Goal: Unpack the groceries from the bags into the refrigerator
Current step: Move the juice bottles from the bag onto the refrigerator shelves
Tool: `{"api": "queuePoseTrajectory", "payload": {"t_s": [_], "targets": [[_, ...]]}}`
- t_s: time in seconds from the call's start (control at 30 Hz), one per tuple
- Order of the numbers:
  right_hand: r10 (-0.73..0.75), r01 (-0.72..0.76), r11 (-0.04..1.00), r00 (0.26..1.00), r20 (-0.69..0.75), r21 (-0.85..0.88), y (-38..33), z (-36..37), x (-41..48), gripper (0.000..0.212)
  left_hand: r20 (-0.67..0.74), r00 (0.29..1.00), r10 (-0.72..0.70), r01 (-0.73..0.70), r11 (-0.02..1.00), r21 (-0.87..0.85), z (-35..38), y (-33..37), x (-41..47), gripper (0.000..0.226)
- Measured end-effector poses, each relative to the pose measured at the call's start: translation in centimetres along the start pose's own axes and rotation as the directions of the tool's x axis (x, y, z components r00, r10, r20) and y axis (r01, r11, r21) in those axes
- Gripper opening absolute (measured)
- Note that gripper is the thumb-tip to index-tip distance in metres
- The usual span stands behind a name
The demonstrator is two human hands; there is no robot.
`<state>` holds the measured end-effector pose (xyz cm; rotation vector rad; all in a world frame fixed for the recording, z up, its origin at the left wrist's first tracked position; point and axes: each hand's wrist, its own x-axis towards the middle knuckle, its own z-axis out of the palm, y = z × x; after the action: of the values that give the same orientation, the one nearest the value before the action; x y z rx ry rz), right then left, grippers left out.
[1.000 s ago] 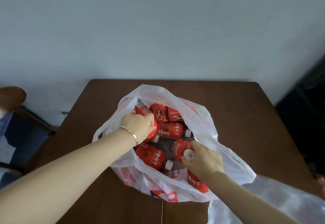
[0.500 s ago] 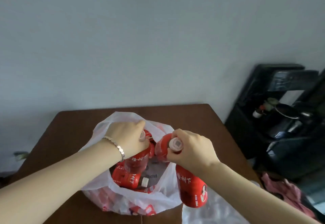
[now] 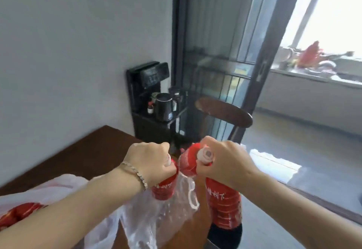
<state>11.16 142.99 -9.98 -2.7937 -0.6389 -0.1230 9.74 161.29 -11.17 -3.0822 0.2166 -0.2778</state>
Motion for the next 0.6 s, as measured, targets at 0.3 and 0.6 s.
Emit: {"api": "queuePoseTrajectory", "payload": {"t_s": [0.3,0.6], "targets": [[0.482,-0.516,0.852,0.838,-0.255,-0.085,21.0,-8.3,-18.2,0.047,-0.112,0.855,0.507,-0.515,0.856,-0.051,-1.3,28.9,6.7,0.028],[0.736,-0.831,0.549,0.53,-0.421,-0.087,38.9,-18.3,-41.3,0.029,-0.15,0.653,0.743,-0.757,0.634,-0.156,-3.5,61.3,6.4,0.029]]}}
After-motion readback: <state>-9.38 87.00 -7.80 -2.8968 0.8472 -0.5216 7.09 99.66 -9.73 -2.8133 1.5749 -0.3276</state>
